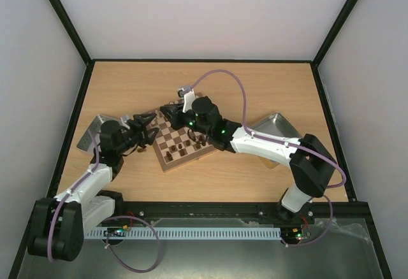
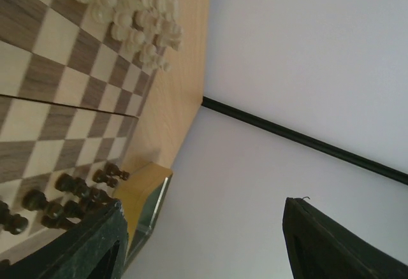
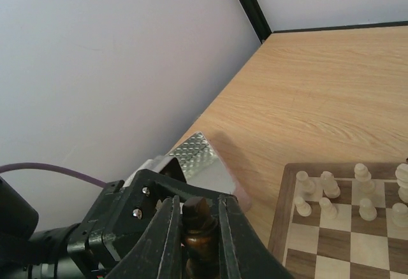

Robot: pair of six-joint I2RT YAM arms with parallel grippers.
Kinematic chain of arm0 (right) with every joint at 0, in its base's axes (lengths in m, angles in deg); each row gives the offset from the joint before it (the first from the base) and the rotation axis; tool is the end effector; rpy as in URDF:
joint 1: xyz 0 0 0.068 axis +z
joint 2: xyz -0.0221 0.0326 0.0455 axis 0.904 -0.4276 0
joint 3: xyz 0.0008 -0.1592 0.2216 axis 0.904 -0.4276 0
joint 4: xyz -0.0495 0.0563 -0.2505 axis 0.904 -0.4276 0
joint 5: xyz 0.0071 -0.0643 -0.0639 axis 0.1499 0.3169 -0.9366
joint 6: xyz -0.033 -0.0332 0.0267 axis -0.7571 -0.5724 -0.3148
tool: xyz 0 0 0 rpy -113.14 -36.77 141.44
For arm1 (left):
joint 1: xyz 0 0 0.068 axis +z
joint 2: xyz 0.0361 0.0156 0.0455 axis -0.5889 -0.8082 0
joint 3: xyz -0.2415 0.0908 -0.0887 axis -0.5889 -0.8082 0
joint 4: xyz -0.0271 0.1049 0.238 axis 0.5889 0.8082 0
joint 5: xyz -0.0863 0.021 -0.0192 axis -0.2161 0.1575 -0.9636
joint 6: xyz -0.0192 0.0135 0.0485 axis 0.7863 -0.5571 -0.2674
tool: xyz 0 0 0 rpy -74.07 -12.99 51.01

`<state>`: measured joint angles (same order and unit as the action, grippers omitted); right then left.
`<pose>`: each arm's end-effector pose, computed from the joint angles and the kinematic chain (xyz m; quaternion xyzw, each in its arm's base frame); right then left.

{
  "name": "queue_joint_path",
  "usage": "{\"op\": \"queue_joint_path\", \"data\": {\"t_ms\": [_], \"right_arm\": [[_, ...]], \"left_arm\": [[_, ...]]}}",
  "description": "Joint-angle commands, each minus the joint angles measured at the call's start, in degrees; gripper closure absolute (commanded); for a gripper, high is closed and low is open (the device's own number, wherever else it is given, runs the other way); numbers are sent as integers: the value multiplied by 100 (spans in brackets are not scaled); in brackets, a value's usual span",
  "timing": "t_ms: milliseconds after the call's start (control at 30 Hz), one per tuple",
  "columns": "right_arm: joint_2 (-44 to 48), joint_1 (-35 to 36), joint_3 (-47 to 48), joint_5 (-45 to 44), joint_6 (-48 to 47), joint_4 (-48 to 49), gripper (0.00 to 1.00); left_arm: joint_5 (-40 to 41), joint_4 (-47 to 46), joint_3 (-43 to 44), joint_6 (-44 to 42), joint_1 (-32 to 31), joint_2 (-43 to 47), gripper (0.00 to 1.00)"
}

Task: Set up the chess pieces on the board
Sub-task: Pick up the chess piece from the chessboard, then place the chess piece on the chessboard.

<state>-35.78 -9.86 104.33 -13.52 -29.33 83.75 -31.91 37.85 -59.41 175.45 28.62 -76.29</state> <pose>0.2155 0.3192 0.2998 -0.2252 0.7143 0.5074 0.4260 0.1995 -0.0454 0.2058 -0.3944 0.6409 -0.6265 0.2031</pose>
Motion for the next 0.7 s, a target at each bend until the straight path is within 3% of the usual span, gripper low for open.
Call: {"op": "queue_joint_path", "data": {"t_ms": [0,200,433,500,667], "right_arm": [[-68,19,24,-247,77,24,91],[-17,19,-61,-315,52,-165,91],[51,19,-217,-300,152,-142,90],[86,17,-264,-281,242,-113,90],[150,13,-288,-402,854,25,90]], "left_arm": [[290,1052,402,-937,77,56,32],[1423,3039,984,-2857,134,133,30],[2325,4082,1177,-4087,175,205,30],[2203,4112,1230,-4443,169,270,30],[998,3280,1124,-5057,22,683,33]]}}
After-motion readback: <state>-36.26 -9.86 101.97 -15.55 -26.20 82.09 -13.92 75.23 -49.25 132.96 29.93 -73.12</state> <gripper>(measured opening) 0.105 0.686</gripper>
